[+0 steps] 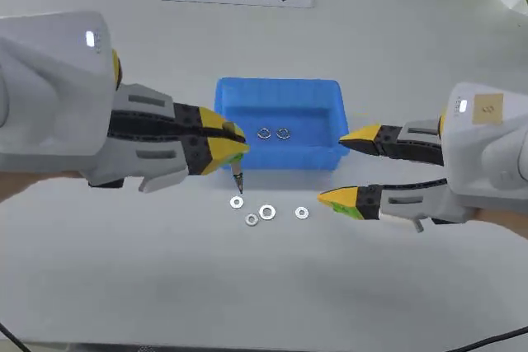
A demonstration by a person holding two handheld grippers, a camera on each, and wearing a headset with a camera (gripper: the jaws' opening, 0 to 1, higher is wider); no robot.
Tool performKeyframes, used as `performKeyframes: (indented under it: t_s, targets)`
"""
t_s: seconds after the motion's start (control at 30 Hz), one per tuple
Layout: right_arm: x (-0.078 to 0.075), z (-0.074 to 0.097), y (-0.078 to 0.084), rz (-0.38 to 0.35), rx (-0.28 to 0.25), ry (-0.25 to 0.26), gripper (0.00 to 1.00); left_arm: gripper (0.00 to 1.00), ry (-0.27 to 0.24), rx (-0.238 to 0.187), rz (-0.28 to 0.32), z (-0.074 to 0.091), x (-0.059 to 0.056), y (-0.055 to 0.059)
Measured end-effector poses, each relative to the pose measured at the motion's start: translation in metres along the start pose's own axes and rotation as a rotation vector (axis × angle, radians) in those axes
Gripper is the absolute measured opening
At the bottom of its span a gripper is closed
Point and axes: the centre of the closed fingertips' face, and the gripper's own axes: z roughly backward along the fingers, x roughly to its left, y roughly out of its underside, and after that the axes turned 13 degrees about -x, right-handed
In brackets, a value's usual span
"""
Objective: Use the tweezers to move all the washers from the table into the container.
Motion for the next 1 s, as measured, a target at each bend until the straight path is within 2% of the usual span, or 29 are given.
performKeyframes:
  t_s: [0.13,0.23,0.4,0.47,0.7,0.87,1.0]
  targets:
    - [0.010,0.001,0.006,-0.012,0.011,-0.016,0.47,0.07,0.007,-0.006,0.013,-0.005,-0.006,0.006]
    - [0.016,0.002,0.010,-0.017,0.017,-0.025,0.48,0.07,0.014,0.024,0.009,-0.008,-0.012,0.014]
    - [0.025,0.002,0.018,-0.036,0.025,-0.038,0.48,0.07,0.026,0.016,0.023,-0.011,-0.020,0.018]
    - [0.029,0.002,0.023,-0.050,0.033,-0.042,0.49,0.07,0.034,0.027,-0.007,-0.011,-0.021,0.023]
    - [0.037,0.002,0.030,-0.084,0.042,-0.059,0.49,0.07,0.029,0.027,0.014,-0.012,-0.021,0.029]
    - [0.036,0.001,0.033,-0.088,0.050,-0.066,0.49,0.07,0.027,0.029,0.015,-0.014,-0.020,0.030]
    - [0.035,0.000,0.032,-0.089,0.046,-0.064,0.49,0.07,0.032,0.041,0.017,-0.014,-0.021,0.036]
